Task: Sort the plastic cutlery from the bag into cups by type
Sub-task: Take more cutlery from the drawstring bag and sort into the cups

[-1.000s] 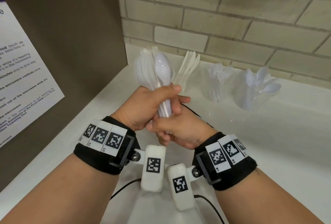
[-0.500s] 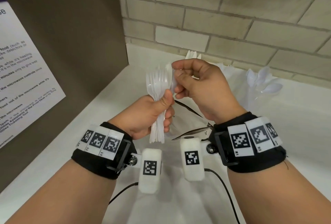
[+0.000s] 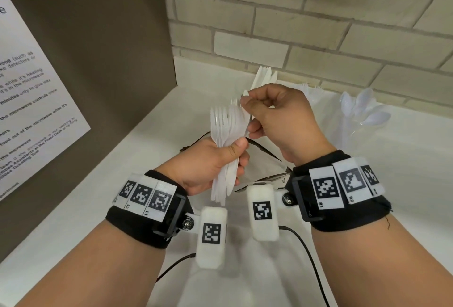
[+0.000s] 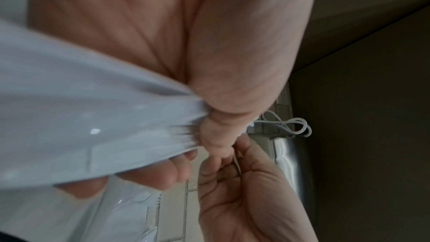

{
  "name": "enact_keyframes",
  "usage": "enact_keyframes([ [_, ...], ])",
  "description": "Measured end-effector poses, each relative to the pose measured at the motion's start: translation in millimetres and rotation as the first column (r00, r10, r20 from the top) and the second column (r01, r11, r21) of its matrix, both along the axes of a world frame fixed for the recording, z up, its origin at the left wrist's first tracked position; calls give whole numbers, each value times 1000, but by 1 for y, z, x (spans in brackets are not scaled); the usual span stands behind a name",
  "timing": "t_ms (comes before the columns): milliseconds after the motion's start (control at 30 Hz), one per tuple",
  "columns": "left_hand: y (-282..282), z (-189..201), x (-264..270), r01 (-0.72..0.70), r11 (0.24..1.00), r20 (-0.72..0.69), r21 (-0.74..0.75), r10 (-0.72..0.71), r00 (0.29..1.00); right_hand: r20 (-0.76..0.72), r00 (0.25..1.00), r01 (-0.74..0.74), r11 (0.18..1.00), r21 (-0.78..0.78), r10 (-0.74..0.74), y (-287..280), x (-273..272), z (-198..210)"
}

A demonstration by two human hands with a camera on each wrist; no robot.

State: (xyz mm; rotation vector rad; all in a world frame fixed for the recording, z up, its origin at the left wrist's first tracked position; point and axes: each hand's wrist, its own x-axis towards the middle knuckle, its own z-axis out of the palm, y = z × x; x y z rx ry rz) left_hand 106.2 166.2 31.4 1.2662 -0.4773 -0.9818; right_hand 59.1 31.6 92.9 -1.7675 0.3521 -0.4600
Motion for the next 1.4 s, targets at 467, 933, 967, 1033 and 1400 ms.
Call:
enact_keyframes([
  [467,-1,2,-3,-107,993,-55,47,110,992,161,982,61,975,215,-97,0,3,12],
  [933,-7,-1,-3,-175,977,87,125,165,983,-157,984,47,978,-206,-81,7,15,0],
  [967,-6,-1,-3,-179,976,79,121,170,982,-154,984,56,980,-193,-87,5,15,0],
  [1033,-5,-2,-2,-179,977,70,120,171,983,-151,985,55,985,-165,-81,2,13,0],
  [1400,-7,-4,-4,-198,950,448,242,72,891,-218,965,87,965,-249,-144,3,13,4],
])
